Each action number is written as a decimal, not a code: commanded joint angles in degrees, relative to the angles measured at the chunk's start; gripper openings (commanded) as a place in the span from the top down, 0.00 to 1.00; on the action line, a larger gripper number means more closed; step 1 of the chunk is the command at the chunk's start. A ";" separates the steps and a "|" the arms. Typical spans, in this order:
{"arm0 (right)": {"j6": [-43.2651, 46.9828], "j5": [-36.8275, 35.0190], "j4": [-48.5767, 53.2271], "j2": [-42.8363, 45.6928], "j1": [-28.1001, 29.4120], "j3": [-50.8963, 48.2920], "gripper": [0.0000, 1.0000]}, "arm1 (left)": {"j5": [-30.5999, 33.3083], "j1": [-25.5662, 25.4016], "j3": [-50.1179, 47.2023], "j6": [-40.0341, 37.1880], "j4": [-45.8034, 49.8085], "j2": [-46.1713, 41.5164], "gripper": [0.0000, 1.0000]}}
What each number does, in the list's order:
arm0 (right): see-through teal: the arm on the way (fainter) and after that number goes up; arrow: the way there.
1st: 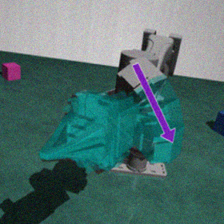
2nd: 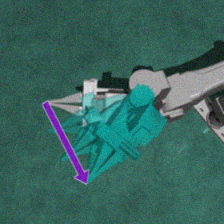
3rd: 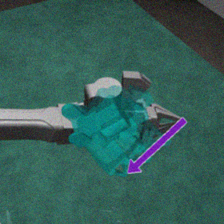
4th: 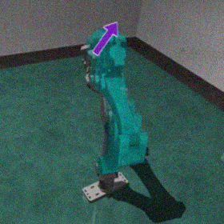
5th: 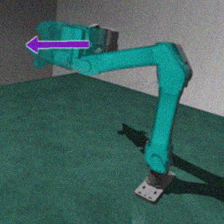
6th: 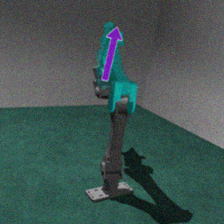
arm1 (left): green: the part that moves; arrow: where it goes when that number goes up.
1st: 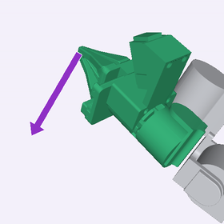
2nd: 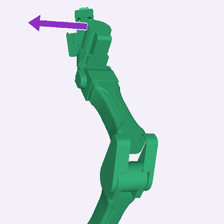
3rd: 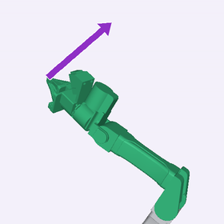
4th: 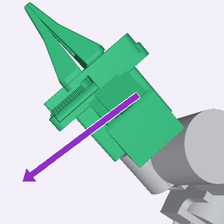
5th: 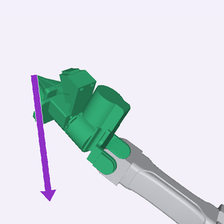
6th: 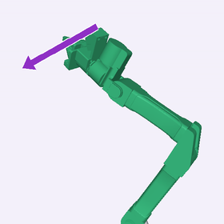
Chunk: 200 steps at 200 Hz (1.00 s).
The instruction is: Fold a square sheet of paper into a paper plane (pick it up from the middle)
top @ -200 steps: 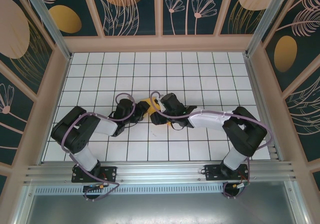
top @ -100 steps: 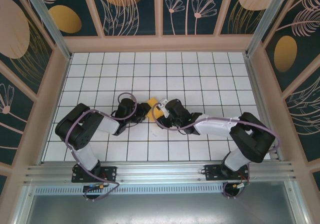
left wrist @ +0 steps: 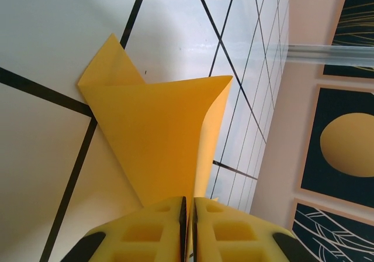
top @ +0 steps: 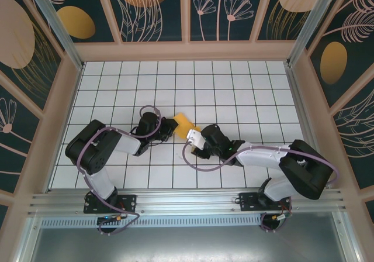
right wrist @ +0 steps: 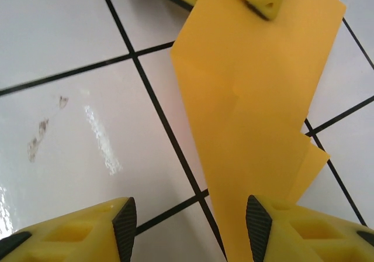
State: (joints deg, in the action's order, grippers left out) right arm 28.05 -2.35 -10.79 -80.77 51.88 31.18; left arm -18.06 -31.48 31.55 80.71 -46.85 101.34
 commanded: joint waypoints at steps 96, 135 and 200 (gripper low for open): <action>10.62 -3.38 -15.74 -7.21 -0.29 -1.38 0.47 | -2.19 0.37 2.33 1.03 -0.26 2.00 0.85; 10.94 -6.97 -21.64 -10.65 -1.00 -1.37 0.49 | -2.37 0.42 2.82 0.98 0.09 2.09 0.85; 11.54 -4.72 -19.84 -12.23 -2.70 -0.07 0.79 | -2.49 0.37 3.35 0.76 0.36 2.28 0.86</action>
State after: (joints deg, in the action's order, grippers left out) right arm 38.98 -8.03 -30.61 -91.70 49.58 30.04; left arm -19.73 -31.48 33.56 81.30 -46.63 102.61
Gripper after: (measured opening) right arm 0.243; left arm 0.144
